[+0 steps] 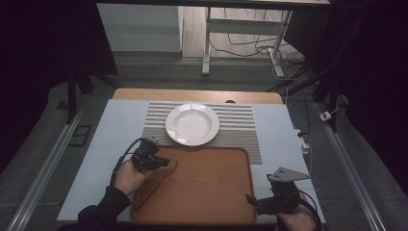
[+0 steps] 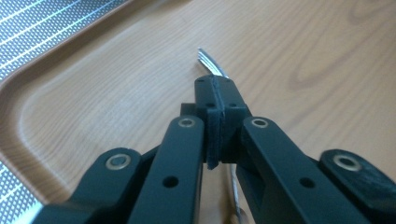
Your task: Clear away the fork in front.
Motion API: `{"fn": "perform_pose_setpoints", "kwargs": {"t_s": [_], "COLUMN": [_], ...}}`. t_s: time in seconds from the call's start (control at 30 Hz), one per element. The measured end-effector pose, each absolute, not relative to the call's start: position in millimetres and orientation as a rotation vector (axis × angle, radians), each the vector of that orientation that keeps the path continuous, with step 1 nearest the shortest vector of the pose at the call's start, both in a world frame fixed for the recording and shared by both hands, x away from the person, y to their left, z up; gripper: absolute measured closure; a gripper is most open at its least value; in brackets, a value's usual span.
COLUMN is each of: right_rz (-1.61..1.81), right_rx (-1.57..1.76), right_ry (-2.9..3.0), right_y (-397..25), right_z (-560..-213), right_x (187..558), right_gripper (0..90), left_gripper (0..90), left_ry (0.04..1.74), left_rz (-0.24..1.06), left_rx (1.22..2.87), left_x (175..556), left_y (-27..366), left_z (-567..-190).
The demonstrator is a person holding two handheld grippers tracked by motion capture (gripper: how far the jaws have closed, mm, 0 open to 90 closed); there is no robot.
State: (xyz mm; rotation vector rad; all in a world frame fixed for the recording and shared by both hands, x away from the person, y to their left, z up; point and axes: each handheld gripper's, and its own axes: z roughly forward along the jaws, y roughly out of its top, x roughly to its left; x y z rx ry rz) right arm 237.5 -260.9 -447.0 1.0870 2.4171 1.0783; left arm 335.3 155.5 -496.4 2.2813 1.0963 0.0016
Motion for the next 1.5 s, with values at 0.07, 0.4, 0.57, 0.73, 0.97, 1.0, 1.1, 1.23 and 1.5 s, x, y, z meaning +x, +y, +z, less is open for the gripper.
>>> {"fn": "perform_pose_setpoints", "kwargs": {"t_s": [0.07,0.4,0.57,0.73,0.97,1.0,1.1,1.23,1.5], "right_rz": [1.075,1.061,1.057,1.059,1.046,1.045,1.047,1.044,1.046], "right_rx": [1.085,1.082,1.082,1.085,1.071,1.070,1.069,1.066,1.068], "right_ry": [2.420,2.433,2.437,2.439,2.454,2.454,2.454,2.457,2.456], "right_y": [-260.8,-259.7,-259.4,-259.4,-258.9,-258.9,-259.1,-258.8,-258.5], "right_z": [-447.2,-447.7,-447.9,-448.0,-448.0,-448.1,-448.0,-448.0,-448.2], "right_x": [237.8,238.1,238.2,238.3,238.4,238.4,238.3,238.1,238.2], "right_gripper": [0.0,0.0,0.0,0.0,0.0,0.0,0.0,0.0,0.0], "left_gripper": [88.8,88.8,88.8,88.8,88.7,88.8,88.7,88.7,88.7], "left_ry": [1.107,1.035,0.947,0.945,0.907,0.904,0.920,0.955,1.078], "left_rz": [-0.003,-0.038,-0.058,-0.056,-0.093,-0.094,-0.094,-0.080,-0.046], "left_rx": [2.284,2.342,2.402,2.395,2.436,2.447,2.478,2.478,2.441], "left_x": [338.2,329.6,319.4,318.0,307.9,306.6,304.6,305.5,312.4], "left_y": [155.2,132.1,106.3,106.5,99.6,98.9,99.0,105.1,129.4], "left_z": [-500.3,-500.3,-500.5,-498.3,-501.5,-503.2,-508.9,-511.1,-511.3]}}
